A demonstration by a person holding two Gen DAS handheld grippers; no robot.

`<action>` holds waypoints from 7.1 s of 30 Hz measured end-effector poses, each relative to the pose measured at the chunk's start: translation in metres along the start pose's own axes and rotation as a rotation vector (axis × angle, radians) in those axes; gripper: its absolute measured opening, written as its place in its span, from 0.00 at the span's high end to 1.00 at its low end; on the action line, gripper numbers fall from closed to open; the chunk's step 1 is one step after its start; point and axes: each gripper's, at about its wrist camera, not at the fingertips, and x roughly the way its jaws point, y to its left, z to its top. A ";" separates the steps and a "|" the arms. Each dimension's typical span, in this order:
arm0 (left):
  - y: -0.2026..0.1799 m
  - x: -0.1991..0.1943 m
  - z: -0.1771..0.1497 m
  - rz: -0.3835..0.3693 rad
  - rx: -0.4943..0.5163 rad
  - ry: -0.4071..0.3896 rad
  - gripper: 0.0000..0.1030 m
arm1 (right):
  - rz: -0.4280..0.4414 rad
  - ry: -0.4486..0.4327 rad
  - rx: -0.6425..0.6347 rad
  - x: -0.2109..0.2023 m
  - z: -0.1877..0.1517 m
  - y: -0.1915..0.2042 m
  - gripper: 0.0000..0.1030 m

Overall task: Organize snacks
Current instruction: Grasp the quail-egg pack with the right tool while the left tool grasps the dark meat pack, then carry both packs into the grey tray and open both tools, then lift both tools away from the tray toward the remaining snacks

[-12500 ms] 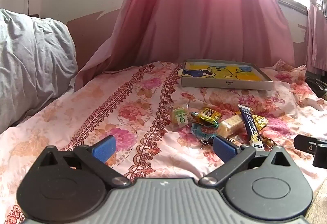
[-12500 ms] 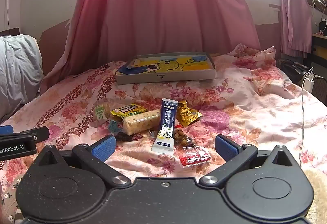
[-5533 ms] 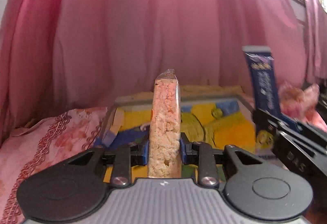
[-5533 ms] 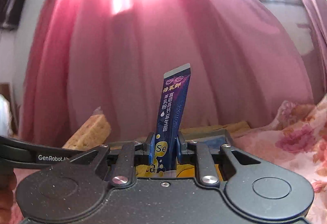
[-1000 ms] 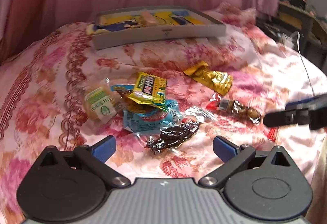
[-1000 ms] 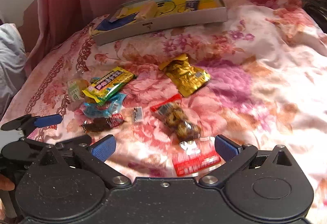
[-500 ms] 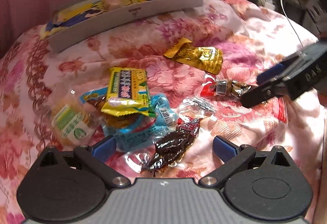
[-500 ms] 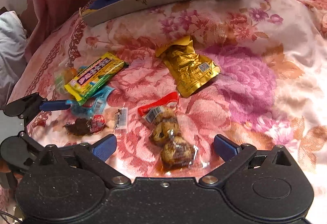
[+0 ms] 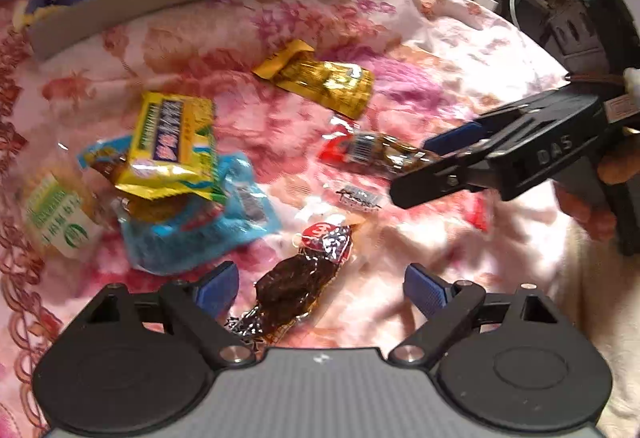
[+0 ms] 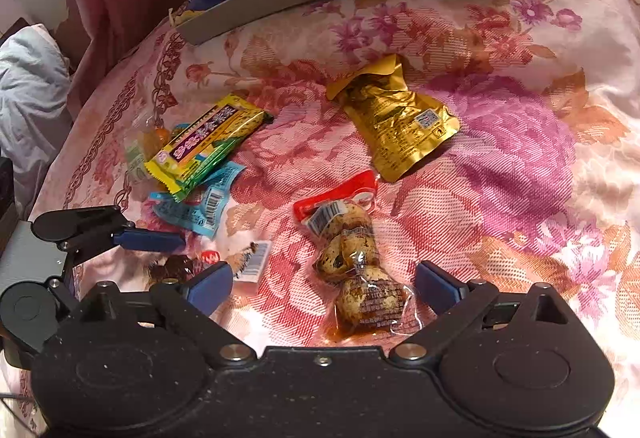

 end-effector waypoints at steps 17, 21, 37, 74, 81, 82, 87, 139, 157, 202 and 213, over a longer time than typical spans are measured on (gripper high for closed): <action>-0.007 0.007 0.009 0.061 0.050 0.108 0.38 | -0.040 0.001 -0.054 0.000 -0.002 0.003 0.15; -0.004 0.004 0.009 0.053 -0.011 0.120 0.44 | -0.037 -0.003 -0.044 -0.001 -0.001 0.002 0.15; -0.016 0.000 0.000 0.149 -0.333 0.105 0.49 | -0.084 -0.028 -0.064 0.000 -0.004 0.006 0.28; -0.059 -0.033 0.003 0.311 -0.367 -0.107 0.53 | -0.203 -0.256 -0.198 -0.032 -0.012 0.028 0.56; -0.057 -0.044 0.024 0.390 -0.346 -0.234 0.53 | -0.217 -0.408 -0.206 -0.049 -0.005 0.028 0.56; -0.058 -0.046 0.030 0.400 -0.339 -0.260 0.53 | -0.226 -0.436 -0.210 -0.052 -0.003 0.028 0.56; -0.056 -0.051 0.056 0.431 -0.323 -0.347 0.53 | -0.236 -0.558 -0.197 -0.062 0.010 0.023 0.56; 0.070 0.043 0.245 0.386 -0.478 -0.635 0.53 | -0.194 -0.845 -0.068 0.008 0.208 -0.070 0.55; 0.082 0.063 0.248 0.384 -0.565 -0.524 0.52 | -0.227 -0.755 -0.030 0.021 0.211 -0.080 0.54; -0.033 -0.095 0.111 0.595 -0.417 -0.770 0.00 | -0.341 -1.088 -0.086 -0.119 0.053 -0.001 0.01; -0.053 -0.105 0.056 0.627 -0.390 -0.706 0.00 | -0.346 -0.998 -0.063 -0.123 -0.004 0.012 0.01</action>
